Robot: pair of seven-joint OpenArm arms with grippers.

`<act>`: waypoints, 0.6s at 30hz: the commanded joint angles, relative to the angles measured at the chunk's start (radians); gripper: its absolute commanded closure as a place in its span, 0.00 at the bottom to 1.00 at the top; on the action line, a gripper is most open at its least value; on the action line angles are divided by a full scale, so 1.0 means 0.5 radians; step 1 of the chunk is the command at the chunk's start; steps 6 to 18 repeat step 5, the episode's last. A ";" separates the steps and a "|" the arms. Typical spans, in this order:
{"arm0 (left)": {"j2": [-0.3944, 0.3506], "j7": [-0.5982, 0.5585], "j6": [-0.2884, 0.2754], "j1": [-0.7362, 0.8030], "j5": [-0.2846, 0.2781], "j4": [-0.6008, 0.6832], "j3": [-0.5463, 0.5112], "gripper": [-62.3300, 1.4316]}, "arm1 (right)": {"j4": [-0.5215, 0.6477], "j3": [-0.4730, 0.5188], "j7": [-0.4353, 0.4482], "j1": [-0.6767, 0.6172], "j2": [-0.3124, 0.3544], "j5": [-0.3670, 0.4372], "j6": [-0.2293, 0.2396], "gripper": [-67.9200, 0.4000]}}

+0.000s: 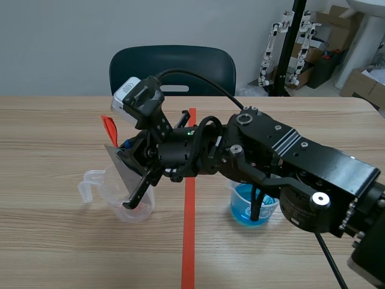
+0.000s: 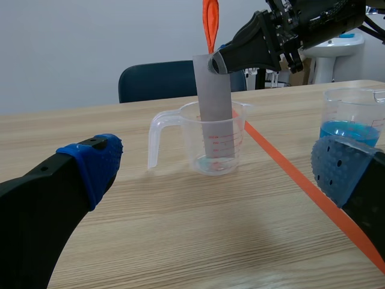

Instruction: Do the redox reaction experiment. put the plate into the left beaker

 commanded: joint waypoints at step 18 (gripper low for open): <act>-0.007 -0.091 -0.004 0.015 0.000 0.040 -0.002 0.00 | 0.025 0.014 0.043 0.034 -0.023 0.021 -0.008 0.98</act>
